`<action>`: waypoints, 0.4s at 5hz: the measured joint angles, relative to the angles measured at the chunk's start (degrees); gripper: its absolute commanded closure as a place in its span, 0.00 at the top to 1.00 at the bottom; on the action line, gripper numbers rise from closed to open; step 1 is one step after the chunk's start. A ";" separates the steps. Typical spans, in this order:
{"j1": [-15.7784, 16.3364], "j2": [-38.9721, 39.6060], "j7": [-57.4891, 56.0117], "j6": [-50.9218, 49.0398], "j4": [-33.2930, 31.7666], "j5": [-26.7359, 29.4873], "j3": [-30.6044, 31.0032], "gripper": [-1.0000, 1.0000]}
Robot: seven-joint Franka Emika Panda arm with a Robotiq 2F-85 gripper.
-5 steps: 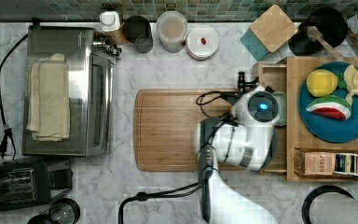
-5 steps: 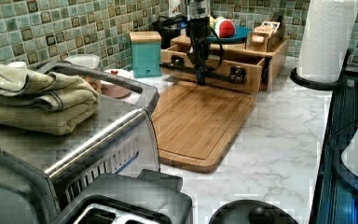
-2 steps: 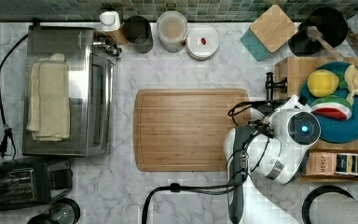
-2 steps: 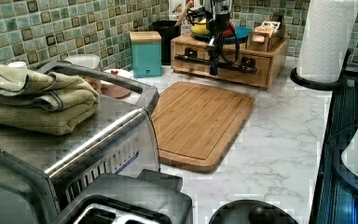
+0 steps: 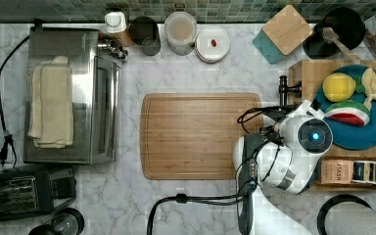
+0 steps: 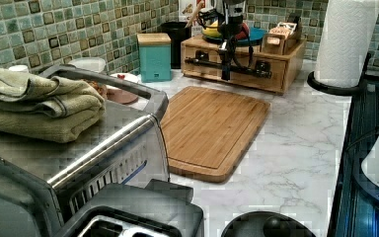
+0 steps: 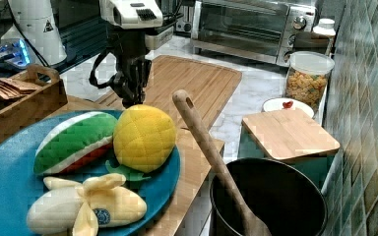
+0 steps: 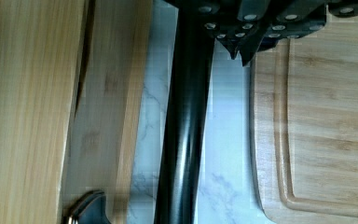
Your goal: Close the drawer.
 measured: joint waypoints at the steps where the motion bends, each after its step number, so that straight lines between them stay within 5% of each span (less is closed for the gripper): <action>1: -0.06 -0.11 0.06 0.34 -0.22 -0.01 0.00 0.00; 2: 0.53 -0.23 0.06 0.34 -0.34 0.00 -0.51 0.00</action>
